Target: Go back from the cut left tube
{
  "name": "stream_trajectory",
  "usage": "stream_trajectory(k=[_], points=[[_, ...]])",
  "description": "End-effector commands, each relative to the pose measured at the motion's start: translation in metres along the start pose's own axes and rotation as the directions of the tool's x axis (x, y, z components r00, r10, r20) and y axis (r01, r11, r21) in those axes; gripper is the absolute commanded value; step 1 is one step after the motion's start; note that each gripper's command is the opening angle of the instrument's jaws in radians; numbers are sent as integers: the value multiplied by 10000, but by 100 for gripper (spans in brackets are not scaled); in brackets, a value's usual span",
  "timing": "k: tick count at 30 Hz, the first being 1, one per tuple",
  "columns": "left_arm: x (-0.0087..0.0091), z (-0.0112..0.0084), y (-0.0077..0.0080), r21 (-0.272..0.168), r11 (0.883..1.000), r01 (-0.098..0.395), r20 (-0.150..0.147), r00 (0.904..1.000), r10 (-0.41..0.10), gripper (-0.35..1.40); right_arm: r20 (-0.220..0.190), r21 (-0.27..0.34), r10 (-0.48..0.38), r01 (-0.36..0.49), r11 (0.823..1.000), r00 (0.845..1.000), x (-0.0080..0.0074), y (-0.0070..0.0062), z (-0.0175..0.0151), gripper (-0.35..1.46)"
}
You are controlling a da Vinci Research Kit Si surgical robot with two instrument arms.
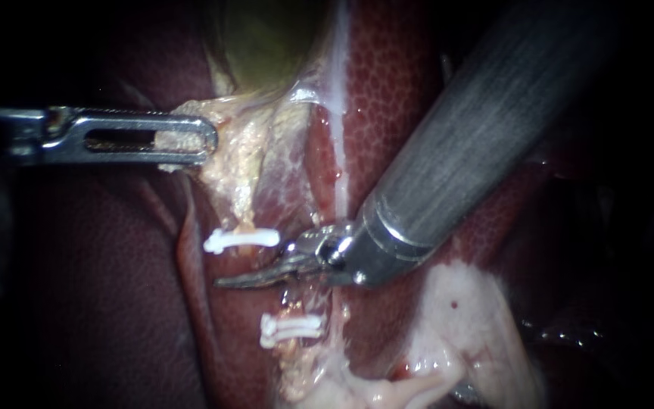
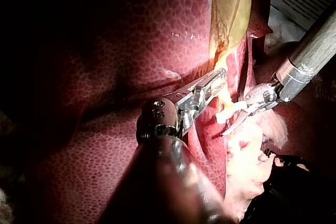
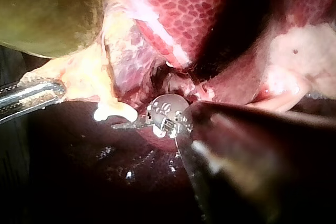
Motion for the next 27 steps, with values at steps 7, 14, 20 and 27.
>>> stream_trajectory(k=[7, 14, 20, 27], points=[[0, 0, 0, 5, 10000, -3, -2, 10000, 3, -35, 0, -4, -3, 3, 10000, 10000, 0, 0, 1, -11], [0, 0, 0, 7, 10000, -4, -2, 10000, 4, -35, -101, 67, -436, 436, 9990, 9990, 0, -1, 2, 76], [0, 0, 0, 6, 10000, -4, -2, 10000, 4, -35, -186, 113, -755, 757, 9971, 9970, 0, -2, 4, 110], [0, 0, 1, 7, 10000, -6, -2, 10000, 6, -35, -201, 5, -1679, 1680, 9858, 9856, -7, -7, 0, 136]])
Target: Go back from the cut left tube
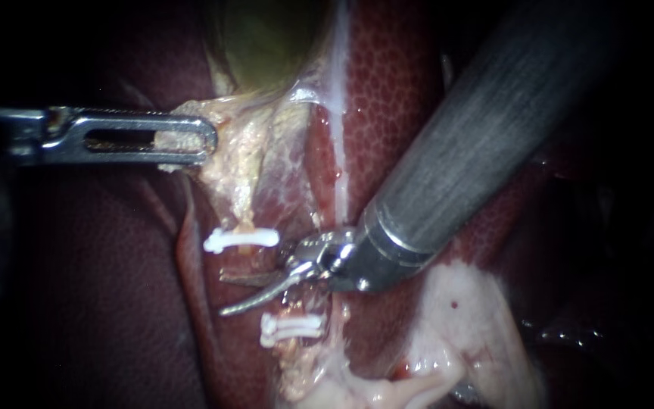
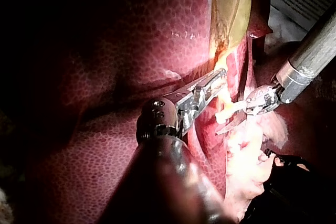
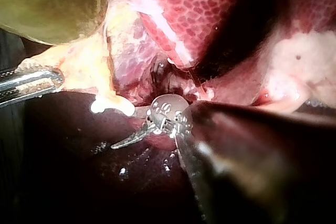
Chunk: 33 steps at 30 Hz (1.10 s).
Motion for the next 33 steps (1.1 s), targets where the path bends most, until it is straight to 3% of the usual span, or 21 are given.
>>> stream_trajectory(k=[1, 11, 21, 33], points=[[0, 0, 0, 4, 10000, -1, 1, 10000, 1, -35, -107, -213, -208, 206, 9996, 9997, -3, -2, -5, 138], [0, 1, 3, 5, 10000, -4, 0, 10000, 4, -35, -410, -1530, -1942, 1859, 9706, 9801, -14, -23, -58, 143], [1, 1, 3, 4, 10000, -8, 2, 10000, 8, -35, -229, -2455, -2939, 2796, 9282, 9556, -3, -35, -131, 143], [4, 5, 3, -22, 10000, -21, 24, 10000, 21, -35, -114, -3272, -3554, 3324, 8845, 9346, 15, -69, -194, 143]])
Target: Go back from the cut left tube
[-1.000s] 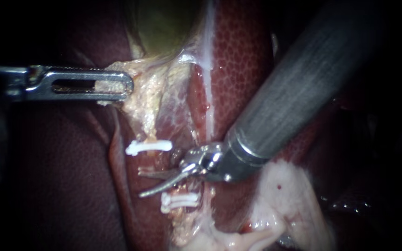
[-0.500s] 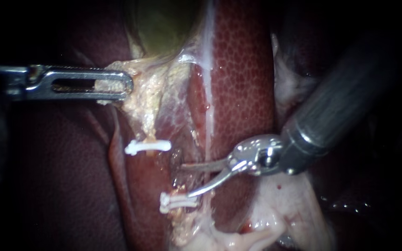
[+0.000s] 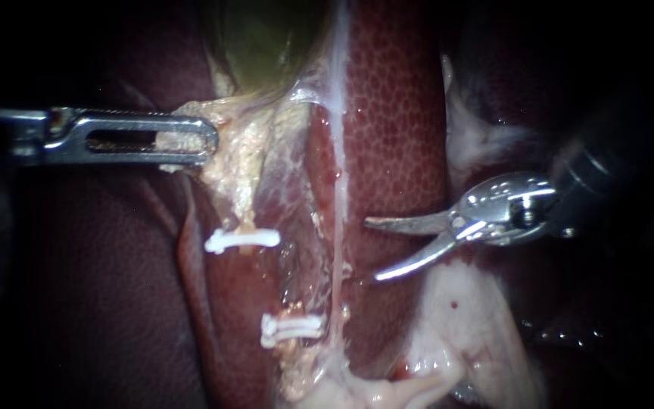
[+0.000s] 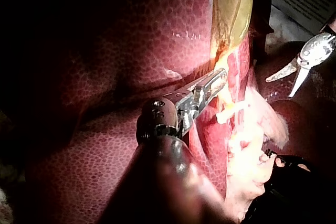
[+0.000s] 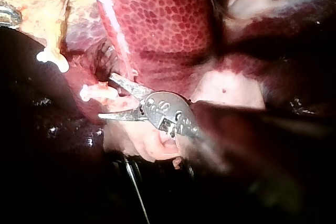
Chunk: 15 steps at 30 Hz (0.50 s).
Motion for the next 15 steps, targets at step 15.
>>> stream_trajectory(k=[15], points=[[10, 18, 8, -81, 9999, -65, 67, 10000, 66, -35, -180, -236, -526, 521, 9984, 9985, 14, -5, -30, 143]])
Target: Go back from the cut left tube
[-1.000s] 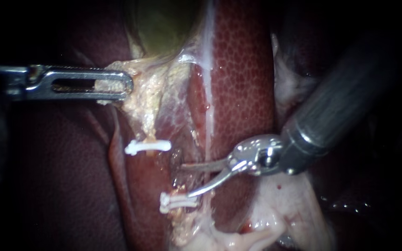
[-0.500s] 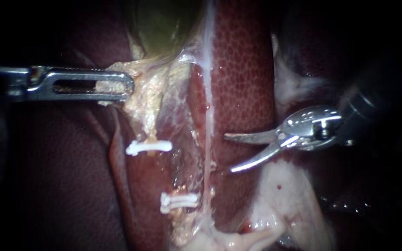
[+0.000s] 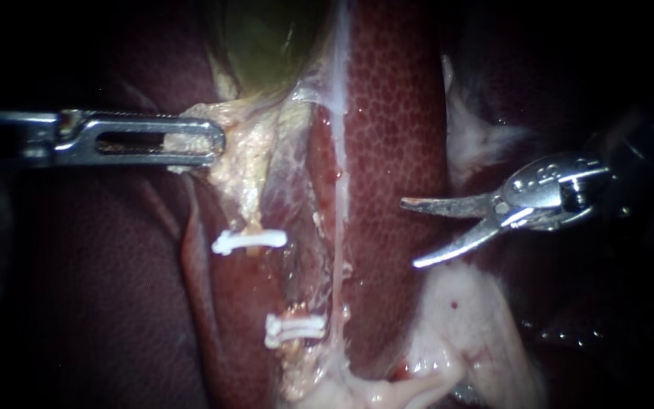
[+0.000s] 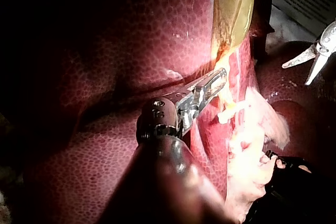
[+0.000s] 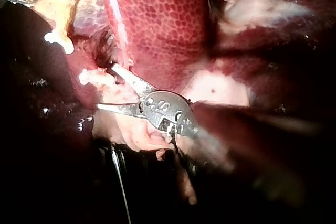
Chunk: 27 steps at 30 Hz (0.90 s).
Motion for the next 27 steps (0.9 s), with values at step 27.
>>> stream_trajectory(k=[27], points=[[24, 66, 14, -102, 9998, -180, -434, 9989, 175, -35, -65, -24, 17, -17, 10000, 10000, 1, -1, 2, 143]])
